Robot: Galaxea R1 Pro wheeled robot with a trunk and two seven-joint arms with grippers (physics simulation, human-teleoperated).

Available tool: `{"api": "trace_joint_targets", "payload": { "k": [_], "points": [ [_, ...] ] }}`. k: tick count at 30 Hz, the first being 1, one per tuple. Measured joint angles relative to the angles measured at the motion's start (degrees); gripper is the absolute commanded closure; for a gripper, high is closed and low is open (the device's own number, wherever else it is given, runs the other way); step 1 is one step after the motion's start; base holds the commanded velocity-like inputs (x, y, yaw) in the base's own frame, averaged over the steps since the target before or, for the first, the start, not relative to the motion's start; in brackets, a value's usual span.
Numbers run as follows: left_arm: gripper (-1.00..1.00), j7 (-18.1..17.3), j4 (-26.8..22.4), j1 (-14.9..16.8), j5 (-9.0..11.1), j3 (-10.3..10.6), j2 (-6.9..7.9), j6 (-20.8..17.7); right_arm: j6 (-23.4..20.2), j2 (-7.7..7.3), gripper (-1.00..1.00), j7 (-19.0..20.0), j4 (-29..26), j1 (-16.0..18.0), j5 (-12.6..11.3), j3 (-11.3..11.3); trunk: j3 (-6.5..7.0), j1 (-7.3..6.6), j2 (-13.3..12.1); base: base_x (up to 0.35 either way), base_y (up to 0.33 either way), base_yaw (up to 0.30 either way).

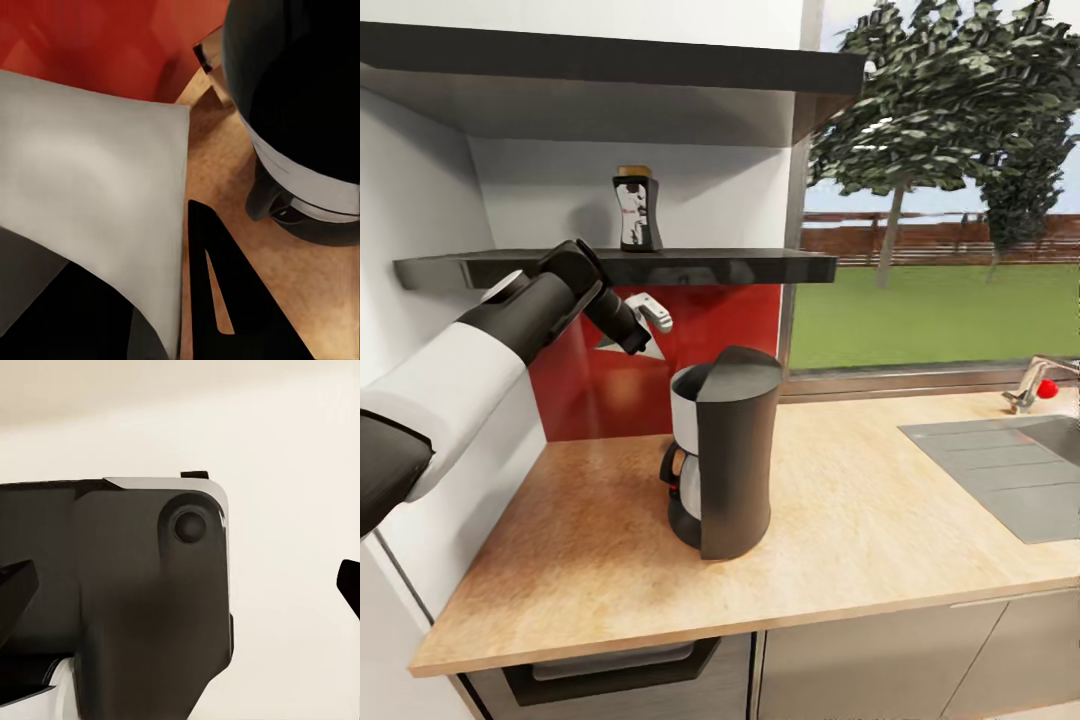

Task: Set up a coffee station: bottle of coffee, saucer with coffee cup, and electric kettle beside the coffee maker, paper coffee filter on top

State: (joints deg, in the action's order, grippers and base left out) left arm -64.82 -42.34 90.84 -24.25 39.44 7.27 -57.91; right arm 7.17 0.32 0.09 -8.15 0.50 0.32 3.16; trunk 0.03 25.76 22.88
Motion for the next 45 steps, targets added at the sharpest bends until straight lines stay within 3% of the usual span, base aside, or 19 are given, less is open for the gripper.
{"api": "trace_joint_targets", "payload": {
  "k": [19,23,24,27,28,32,37,45],
  "points": [
    [1.00,-2.19,-0.09,0.85,-0.77,0.31,-0.12,0.09,0.00,0.00,-1.00,-0.17,0.00,0.00,0.00,0.02,0.00,0.00,0.00,0.000,0.000,-0.084],
    [1.00,-6.62,-0.09,1.07,-3.96,4.40,-0.13,0.18,0.00,0.00,-1.00,-0.17,0.00,0.00,0.00,0.04,0.00,0.00,0.00,0.000,0.000,-0.007],
    [1.00,-14.16,-0.33,1.85,-10.54,6.59,-0.19,0.41,0.00,0.00,-1.00,-0.17,0.00,0.00,0.00,0.04,0.00,0.00,0.01,0.000,0.000,0.000],
    [1.00,-18.55,-0.76,2.11,-15.55,6.82,-0.26,0.42,0.00,0.00,-1.00,-0.17,0.00,0.00,0.00,0.03,0.00,0.00,0.00,0.000,0.000,0.000],
    [1.00,-21.23,-0.92,2.41,-18.18,6.81,-0.28,0.38,0.00,0.01,-1.00,-0.21,0.00,0.00,0.00,-0.01,0.00,0.00,0.01,0.000,0.000,0.000],
    [1.00,-22.08,-0.96,3.28,-18.95,6.80,-0.46,0.36,0.00,0.00,-1.00,-0.21,0.00,0.00,0.06,-0.03,0.00,0.00,0.01,0.000,0.000,0.000],
    [1.00,-22.23,-0.82,4.92,-19.04,6.81,-2.60,0.37,0.00,0.00,-1.00,-0.20,-0.08,0.00,0.08,-0.04,0.00,0.00,0.01,0.000,0.000,0.000],
    [1.00,-22.25,-0.82,5.36,-19.06,6.96,-2.75,0.45,0.00,0.00,-1.00,-0.20,-0.09,0.00,0.02,0.03,0.00,0.00,0.00,0.000,0.000,-0.054]
  ]
}}
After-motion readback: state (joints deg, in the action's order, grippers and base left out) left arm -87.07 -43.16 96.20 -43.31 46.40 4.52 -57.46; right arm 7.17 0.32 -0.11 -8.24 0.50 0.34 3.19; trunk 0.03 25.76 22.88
